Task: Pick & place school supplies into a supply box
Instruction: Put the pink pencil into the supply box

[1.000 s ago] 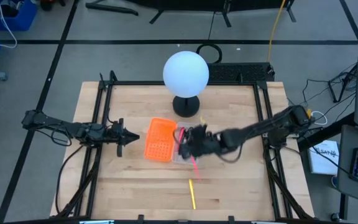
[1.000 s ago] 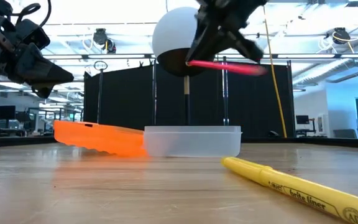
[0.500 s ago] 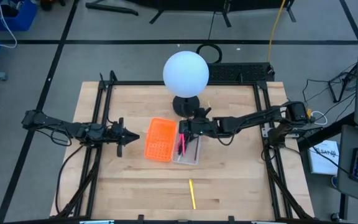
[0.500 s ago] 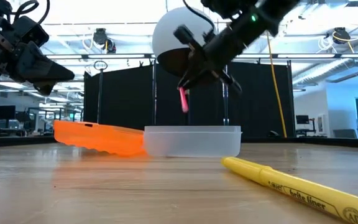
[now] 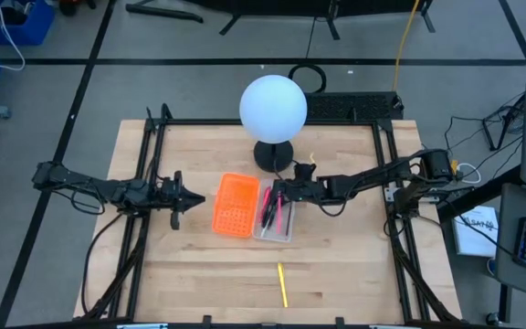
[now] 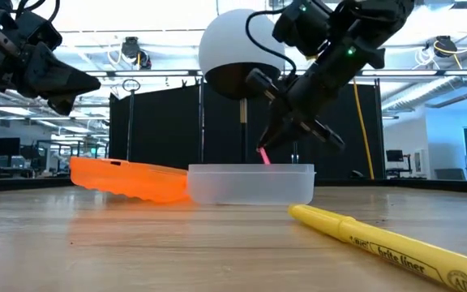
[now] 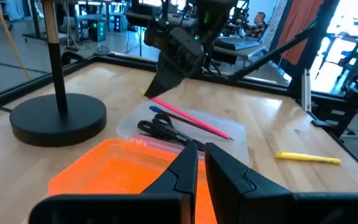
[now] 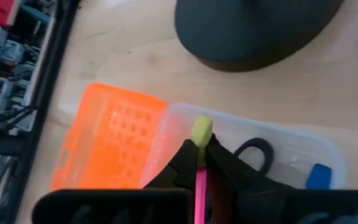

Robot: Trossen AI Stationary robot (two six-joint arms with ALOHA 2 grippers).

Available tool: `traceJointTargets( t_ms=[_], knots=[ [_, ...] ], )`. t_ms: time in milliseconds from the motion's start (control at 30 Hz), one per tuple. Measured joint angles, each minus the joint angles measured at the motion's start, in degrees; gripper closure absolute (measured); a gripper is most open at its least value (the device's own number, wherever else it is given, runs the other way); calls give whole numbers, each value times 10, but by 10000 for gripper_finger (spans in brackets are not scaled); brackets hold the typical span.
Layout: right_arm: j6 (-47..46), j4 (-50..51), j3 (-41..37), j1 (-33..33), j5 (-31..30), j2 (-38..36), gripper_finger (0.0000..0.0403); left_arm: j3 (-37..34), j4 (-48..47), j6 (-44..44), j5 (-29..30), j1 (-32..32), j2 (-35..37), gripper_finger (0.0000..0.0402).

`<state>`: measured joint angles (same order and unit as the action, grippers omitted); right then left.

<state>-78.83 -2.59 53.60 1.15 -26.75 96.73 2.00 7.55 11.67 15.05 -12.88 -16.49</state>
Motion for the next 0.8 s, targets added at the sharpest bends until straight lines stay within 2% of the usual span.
traceJointTargets(
  t_ms=[200,400,800],
  knots=[
    [-29,59,0,0,15,0,394,0,0,-9,0,0,0,366],
    [-24,74,0,0,15,0,389,0,0,-9,0,0,0,366],
    [-13,76,-2,1,45,0,324,0,0,-8,0,0,0,366]
  ],
)
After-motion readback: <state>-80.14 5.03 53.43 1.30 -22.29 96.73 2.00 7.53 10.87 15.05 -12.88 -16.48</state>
